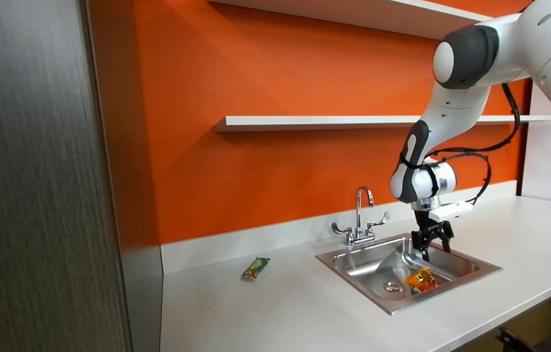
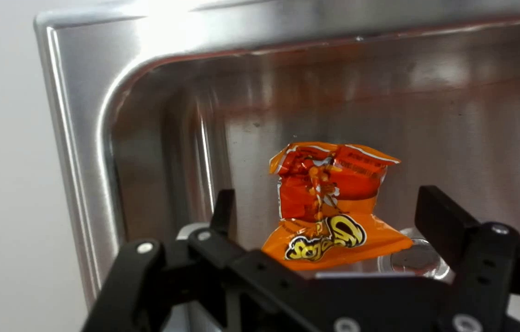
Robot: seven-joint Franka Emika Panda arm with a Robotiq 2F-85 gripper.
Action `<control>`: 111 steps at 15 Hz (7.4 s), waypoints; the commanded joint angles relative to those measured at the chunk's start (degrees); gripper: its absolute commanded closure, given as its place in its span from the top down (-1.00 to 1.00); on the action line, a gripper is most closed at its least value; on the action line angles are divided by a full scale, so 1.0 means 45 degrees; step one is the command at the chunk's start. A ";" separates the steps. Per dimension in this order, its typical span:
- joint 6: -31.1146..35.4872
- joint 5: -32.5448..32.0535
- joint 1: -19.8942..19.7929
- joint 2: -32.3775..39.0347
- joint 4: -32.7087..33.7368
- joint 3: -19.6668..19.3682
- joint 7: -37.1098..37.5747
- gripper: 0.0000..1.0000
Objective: Remove the orange packet from the sink
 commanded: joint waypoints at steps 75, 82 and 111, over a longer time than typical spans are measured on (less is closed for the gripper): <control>0.0230 -0.1069 -0.0178 0.2288 0.2249 0.0528 0.0061 -1.00; 0.0314 -0.1113 -0.0036 0.1323 0.1593 0.0702 -0.0050 -1.00; 0.0298 -0.4188 0.3323 -0.2726 -0.2849 0.2638 -0.0787 -1.00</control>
